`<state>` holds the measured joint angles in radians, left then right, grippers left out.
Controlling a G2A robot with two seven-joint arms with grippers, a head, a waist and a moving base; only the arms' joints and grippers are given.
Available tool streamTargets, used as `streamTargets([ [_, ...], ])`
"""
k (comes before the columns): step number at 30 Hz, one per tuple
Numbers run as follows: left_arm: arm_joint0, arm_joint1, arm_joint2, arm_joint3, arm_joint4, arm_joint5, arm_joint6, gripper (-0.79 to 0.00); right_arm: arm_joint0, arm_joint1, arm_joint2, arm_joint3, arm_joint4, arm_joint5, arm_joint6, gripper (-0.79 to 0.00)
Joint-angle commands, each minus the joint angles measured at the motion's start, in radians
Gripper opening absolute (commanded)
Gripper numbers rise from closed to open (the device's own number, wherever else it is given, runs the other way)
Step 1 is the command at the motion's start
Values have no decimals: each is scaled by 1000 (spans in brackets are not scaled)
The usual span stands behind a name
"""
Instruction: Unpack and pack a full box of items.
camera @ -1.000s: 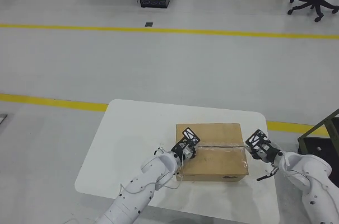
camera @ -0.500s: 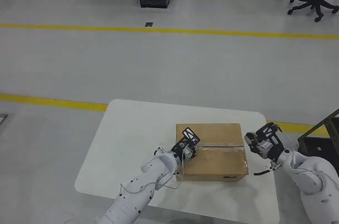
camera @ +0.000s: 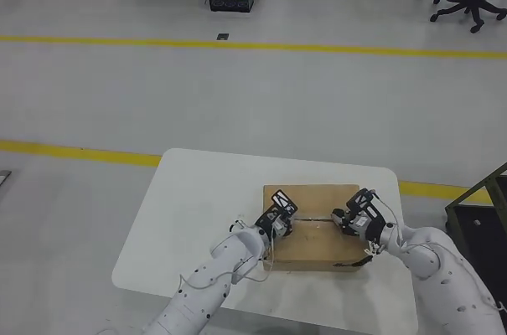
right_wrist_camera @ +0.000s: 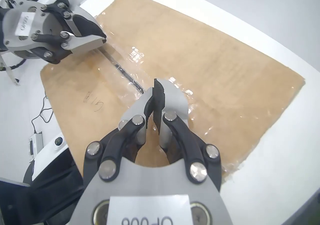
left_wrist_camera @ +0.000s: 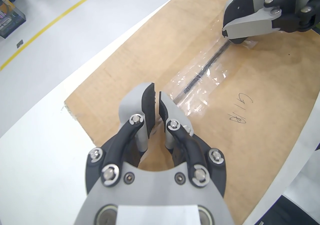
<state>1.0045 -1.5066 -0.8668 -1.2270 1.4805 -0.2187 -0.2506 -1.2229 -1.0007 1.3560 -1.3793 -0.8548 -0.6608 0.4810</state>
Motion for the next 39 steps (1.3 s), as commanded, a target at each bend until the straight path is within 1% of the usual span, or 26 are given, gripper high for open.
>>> streamTargets([
  [1, 1, 0, -2, -1, 0, 1, 2, -686, 5, 0, -2, 18, -6, -2, -8, -785],
  [7, 5, 0, -8, -3, 1, 3, 2, -696, 3, 5, 11, 29, -21, -6, -22, -785],
  [12, 9, 0, -12, -3, 2, 5, 3, -677, -27, 16, 52, -3, -40, -10, -23, -785],
  [14, 10, 0, -16, -4, 2, 11, 5, -683, -43, 21, 75, -14, -41, -11, -22, -785],
  [17, 15, 1, -25, -13, 1, 21, 16, -779, -70, 28, 115, -30, -27, -5, -23, -785],
  [18, 17, 2, -28, -15, 2, 23, 16, -785, -78, 31, 128, -35, -26, -4, -20, -785],
  [19, 19, 3, -31, -19, 3, 24, 17, -773, -87, 33, 139, -39, -27, -1, -17, -785],
  [20, 22, 3, -34, -23, 3, 26, 18, -751, -94, 36, 150, -45, -27, 1, -16, -785],
  [22, 28, 6, -42, -37, 8, 31, 21, -610, -109, 39, 171, -55, -23, 6, -18, -785],
  [23, 34, 7, -46, -48, 15, 36, 25, -505, -115, 40, 180, -63, -16, 7, -24, -785],
  [24, 40, 9, -49, -58, 23, 39, 26, -175, -122, 41, 187, -71, -6, 6, -28, -785],
  [25, 47, 11, -55, -70, 31, 42, 27, 0, -127, 42, 194, -82, 1, 6, -34, -785],
  [29, 83, 24, -87, -133, 57, 50, 25, 0, -144, 42, 198, -138, 26, 6, -56, -785],
  [32, 122, 36, -125, -193, 91, 67, 21, 0, -141, 38, 174, -160, 37, 13, -79, -785],
  [35, 164, 51, -175, -256, 142, 98, 5, 0, -121, 27, 121, -151, 68, 23, -112, -785],
  [39, 226, 68, -260, -315, 139, 132, -12, 0, -59, 8, 13, -124, 64, 36, -137, -785],
])
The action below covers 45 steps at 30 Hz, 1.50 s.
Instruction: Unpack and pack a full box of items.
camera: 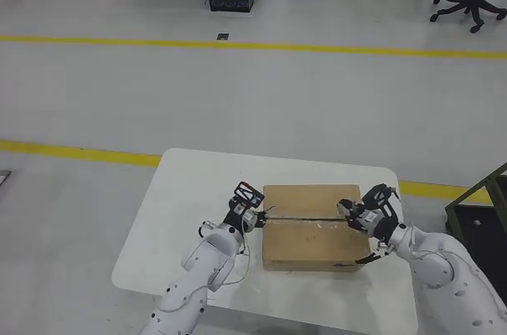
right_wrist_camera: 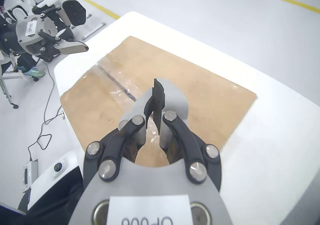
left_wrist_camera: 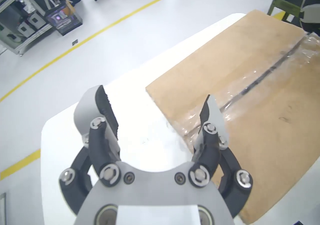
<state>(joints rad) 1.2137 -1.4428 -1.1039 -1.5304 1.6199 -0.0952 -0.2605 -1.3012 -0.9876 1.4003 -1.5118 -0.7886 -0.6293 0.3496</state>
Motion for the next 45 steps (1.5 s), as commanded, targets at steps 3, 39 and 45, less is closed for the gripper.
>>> streamTargets([
  [3, 66, 15, -77, -41, 13, 36, -3, 0, 73, -24, -119, 21, -23, 21, -36, -785],
  [39, 124, 27, -126, -49, 29, 80, -6, 0, 112, -29, -147, 181, -138, -28, -47, -785],
  [45, 124, 27, -126, -49, 29, 80, -6, 0, 14, 2, -6, 125, -115, -16, -25, -785],
])
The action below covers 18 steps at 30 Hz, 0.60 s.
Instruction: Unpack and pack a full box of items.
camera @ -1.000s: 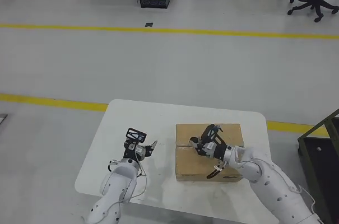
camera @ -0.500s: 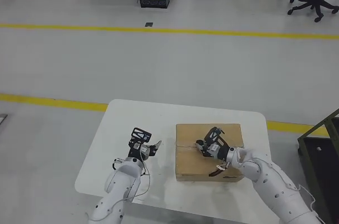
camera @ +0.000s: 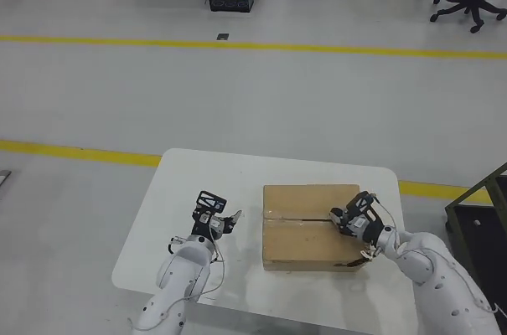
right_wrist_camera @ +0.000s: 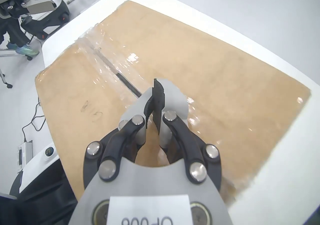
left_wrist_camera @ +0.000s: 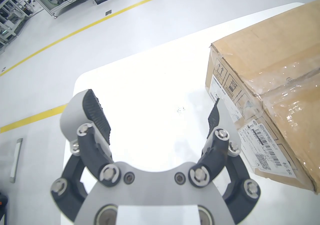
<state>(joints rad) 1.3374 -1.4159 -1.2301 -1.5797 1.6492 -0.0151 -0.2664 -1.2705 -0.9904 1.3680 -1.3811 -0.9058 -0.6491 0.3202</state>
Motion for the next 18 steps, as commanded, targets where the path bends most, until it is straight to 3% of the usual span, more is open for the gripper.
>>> streamTargets([
  [1, 0, 0, 0, 0, 0, 0, 0, 0, -34, 9, 51, -11, 7, 5, 7, -785],
  [11, 0, 0, 0, 0, 0, 0, 0, 0, -184, 42, 290, -64, 54, 77, -23, -785],
  [15, 0, 0, 0, 0, 0, 0, 0, 0, -230, 42, 340, -103, 118, 100, -63, -785],
  [18, 0, 0, 0, 0, 0, 0, 0, 0, -260, 37, 363, -134, 129, 181, -120, -785],
])
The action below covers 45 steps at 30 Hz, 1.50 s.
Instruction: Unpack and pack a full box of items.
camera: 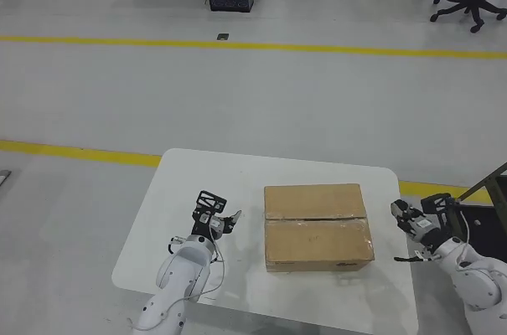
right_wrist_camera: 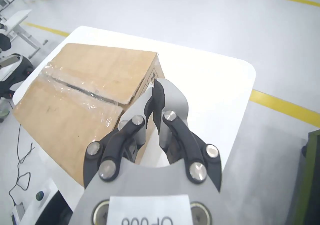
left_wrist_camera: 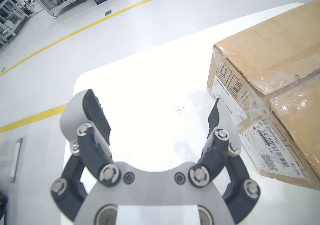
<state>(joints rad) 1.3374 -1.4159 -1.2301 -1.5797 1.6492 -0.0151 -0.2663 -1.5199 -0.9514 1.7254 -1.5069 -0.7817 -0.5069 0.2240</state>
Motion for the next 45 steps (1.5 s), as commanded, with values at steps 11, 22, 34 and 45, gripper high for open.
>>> streamTargets([
  [11, 20, 2, -11, -30, -23, -9, 37, 0, -133, -38, 3, -136, 49, 350, -233, -785],
  [22, 80, 4, -21, -108, -22, 52, 85, 0, -161, -46, -2, -198, -2, 397, -217, -771],
  [34, 79, 4, -21, -107, -22, 51, 84, 0, -161, -46, -2, -197, -1, 397, -218, -208],
  [45, 79, 4, -21, -107, -22, 51, 84, 0, -161, -46, -2, -197, -1, 397, -218, -208],
])
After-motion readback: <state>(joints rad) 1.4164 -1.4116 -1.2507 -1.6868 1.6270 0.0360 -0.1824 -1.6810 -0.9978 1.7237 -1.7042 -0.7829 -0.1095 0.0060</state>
